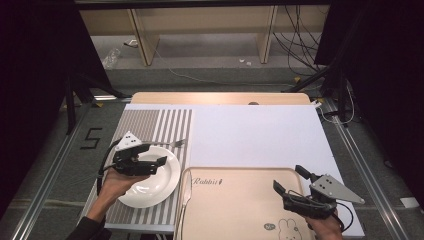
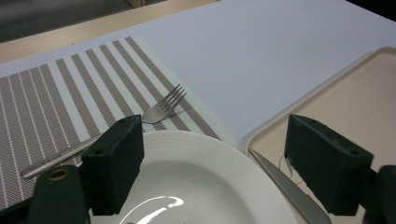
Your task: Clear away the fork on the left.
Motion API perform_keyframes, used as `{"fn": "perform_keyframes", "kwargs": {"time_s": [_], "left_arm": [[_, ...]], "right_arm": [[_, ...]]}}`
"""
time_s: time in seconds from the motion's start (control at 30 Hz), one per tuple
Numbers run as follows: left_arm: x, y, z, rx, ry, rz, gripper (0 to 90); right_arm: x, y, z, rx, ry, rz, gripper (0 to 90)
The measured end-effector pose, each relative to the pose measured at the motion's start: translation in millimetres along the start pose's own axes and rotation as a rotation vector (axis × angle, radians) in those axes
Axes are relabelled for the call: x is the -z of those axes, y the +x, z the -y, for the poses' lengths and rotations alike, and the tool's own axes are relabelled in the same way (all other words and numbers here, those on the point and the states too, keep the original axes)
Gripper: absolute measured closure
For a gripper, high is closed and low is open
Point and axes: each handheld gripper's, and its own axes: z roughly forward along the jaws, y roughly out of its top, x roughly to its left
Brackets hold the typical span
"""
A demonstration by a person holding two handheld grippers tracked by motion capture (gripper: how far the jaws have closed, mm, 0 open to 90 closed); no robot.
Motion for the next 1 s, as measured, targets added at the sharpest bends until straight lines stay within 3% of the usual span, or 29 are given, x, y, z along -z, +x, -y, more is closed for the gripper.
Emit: {"fn": "perform_keyframes", "kwargs": {"time_s": [0.13, 0.37, 0.47, 0.93, 1.0], "left_arm": [[-2.3, 7.3, -2.7, -0.008, -0.005, -0.027, 20.0], [-8.1, 22.6, -10.1, -0.032, 0.043, -0.06, 20.2], [-14.0, 29.7, -15.4, -0.024, 0.085, -0.052, 20.2], [-48.1, 59.7, -36.2, -0.072, 0.223, -0.071, 21.3], [-54.7, 61.4, -39.0, -0.096, 0.259, -0.082, 21.3]], "right_arm": [[0.0, -0.1, 0.3, -0.001, 0.002, 0.003, 15.1], [0.1, -0.2, 0.5, -0.003, 0.003, 0.008, 15.1], [0.1, -0.3, 0.6, -0.001, 0.007, 0.006, 15.1], [0.4, -0.4, 0.5, 0.002, 0.014, 0.005, 15.1], [0.5, -0.5, 0.4, 0.002, 0.014, 0.006, 15.2]]}}
